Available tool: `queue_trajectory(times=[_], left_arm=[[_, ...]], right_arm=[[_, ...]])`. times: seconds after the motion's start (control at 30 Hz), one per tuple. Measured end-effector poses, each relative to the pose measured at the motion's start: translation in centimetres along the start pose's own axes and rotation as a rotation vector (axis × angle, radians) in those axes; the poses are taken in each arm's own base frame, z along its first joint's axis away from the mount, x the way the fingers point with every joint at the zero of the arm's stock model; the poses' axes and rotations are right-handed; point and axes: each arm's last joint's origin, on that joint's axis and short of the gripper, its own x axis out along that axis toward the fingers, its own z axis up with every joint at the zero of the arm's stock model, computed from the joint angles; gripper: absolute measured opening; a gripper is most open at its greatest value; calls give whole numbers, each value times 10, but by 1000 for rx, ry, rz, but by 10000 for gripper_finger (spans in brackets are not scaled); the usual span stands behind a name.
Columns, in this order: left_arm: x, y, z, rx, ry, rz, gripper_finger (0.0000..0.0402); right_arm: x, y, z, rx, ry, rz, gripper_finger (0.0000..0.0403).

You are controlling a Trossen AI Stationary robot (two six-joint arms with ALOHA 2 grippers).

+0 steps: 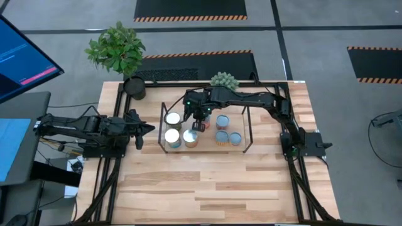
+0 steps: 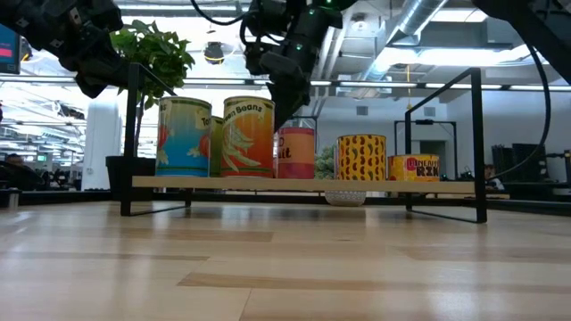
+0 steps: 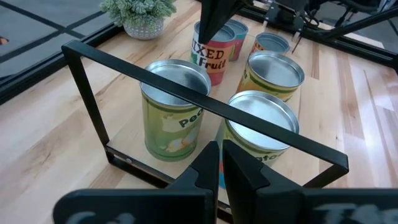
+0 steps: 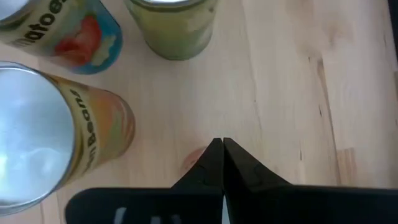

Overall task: Pick and place cans onto a shelf
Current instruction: Adjust the canned fruits and vegetables on the shelf, then return to Home Position

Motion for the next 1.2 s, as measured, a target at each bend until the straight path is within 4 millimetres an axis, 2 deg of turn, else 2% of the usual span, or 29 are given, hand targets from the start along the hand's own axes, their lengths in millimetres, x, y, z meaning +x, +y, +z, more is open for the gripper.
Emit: queue_trajectory(times=[0.27,0.57,0.93,1.03,1.2], left_arm=[[0,0,0,0,0,1,8],[0,0,0,-1,0,1,8],[0,0,0,-4,0,1,8],[0,0,0,-3,0,1,8],[0,0,1,-7,-9,-3,8]], right_arm=[[0,0,-3,10,31,3,27],[0,1,-4,24,44,5,17],[-2,11,-2,7,32,13,23],[-16,10,5,8,10,12,19],[-61,7,22,12,-82,9,24]])
